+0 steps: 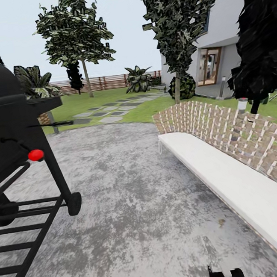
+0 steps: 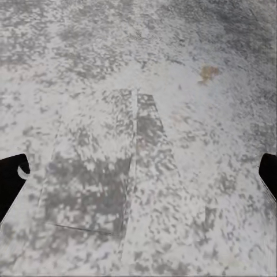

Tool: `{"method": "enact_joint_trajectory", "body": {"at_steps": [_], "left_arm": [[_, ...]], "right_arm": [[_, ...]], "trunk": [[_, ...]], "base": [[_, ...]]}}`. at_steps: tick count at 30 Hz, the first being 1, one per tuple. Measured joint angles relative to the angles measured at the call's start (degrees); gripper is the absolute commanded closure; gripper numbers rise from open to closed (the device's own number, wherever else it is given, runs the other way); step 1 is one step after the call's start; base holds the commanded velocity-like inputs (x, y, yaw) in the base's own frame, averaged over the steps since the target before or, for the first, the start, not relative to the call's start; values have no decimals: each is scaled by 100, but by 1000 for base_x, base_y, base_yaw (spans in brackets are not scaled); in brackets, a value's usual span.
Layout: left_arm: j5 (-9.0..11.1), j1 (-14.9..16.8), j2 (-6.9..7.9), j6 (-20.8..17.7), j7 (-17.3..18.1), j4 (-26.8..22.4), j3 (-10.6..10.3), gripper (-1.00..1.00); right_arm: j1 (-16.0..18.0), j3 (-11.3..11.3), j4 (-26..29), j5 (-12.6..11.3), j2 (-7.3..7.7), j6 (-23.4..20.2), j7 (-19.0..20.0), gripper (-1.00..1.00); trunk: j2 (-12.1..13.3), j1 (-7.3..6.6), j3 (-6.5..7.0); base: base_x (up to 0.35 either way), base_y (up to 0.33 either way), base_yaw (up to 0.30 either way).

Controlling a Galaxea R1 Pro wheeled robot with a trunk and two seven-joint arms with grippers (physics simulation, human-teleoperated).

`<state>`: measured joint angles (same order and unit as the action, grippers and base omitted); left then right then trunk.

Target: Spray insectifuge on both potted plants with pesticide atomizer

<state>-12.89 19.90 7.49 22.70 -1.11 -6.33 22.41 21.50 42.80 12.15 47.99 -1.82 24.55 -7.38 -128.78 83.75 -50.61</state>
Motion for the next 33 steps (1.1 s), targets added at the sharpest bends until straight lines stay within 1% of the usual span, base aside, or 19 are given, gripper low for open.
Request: {"method": "enact_joint_trajectory", "body": {"at_steps": [8,18,26,33], "left_arm": [[17,1,9,0,0,0,5,100],[21,1,16,1,0,1,6,100],[21,1,16,1,0,0,7,100],[21,4,16,1,0,1,5,100]], "right_arm": [[0,0,0,0,0,0,0,-100],[-1,1,0,0,0,1,1,-100],[0,0,-1,0,0,0,1,-100],[-1,1,0,18,14,1,21,-100]], "trunk": [[0,0,-29],[0,-1,-36],[0,-1,-83],[0,-1,-97]], "base": [[297,-182,240],[335,-34,25],[339,0,159],[339,0,30]]}}
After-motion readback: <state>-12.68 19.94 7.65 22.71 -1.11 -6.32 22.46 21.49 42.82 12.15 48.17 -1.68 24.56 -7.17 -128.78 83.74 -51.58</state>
